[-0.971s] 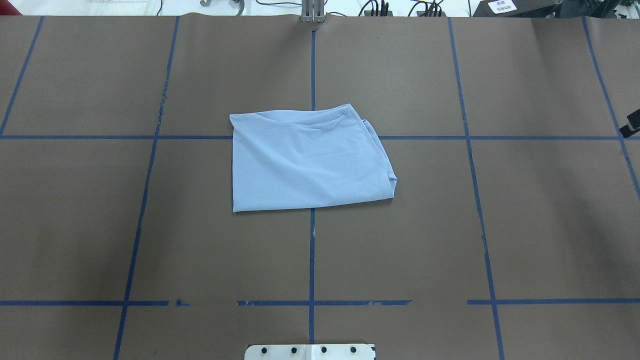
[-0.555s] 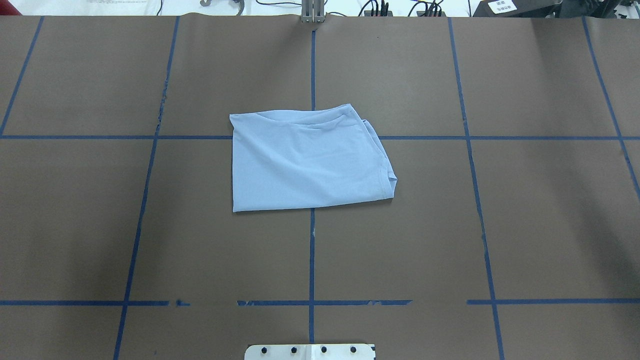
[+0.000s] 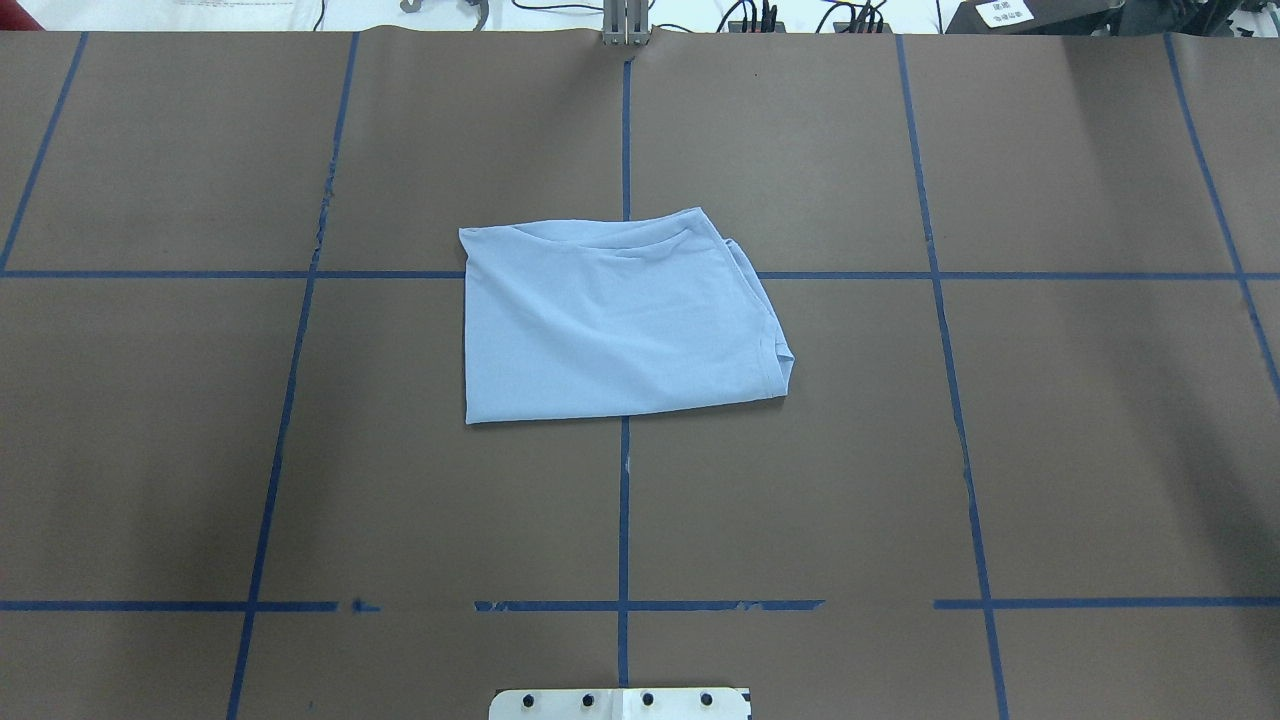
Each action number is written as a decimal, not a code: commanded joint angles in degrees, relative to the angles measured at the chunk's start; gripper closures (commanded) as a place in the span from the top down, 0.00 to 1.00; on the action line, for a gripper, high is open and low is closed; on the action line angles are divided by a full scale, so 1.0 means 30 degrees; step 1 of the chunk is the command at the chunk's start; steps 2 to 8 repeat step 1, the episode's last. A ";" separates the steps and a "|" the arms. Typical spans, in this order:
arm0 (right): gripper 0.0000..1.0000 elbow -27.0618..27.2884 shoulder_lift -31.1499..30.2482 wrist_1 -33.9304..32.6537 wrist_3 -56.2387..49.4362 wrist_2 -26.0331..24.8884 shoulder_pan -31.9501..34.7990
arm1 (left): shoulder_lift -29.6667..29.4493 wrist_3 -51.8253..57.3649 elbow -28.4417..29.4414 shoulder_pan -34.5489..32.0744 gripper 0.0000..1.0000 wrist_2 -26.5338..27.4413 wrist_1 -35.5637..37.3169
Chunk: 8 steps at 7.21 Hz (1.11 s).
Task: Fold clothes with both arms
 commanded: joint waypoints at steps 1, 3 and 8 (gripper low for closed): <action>1.00 -0.0028 -0.0018 -0.0004 0.0010 -0.0013 -0.0020 | -0.0057 0.0000 -0.0088 0.0000 1.00 0.0001 0.0000; 1.00 -0.0028 -0.0018 -0.0004 0.0010 -0.0013 -0.0020 | -0.0057 0.0000 -0.0088 0.0000 1.00 0.0001 0.0000; 1.00 -0.0028 -0.0018 -0.0004 0.0010 -0.0013 -0.0020 | -0.0057 0.0000 -0.0088 0.0000 1.00 0.0001 0.0000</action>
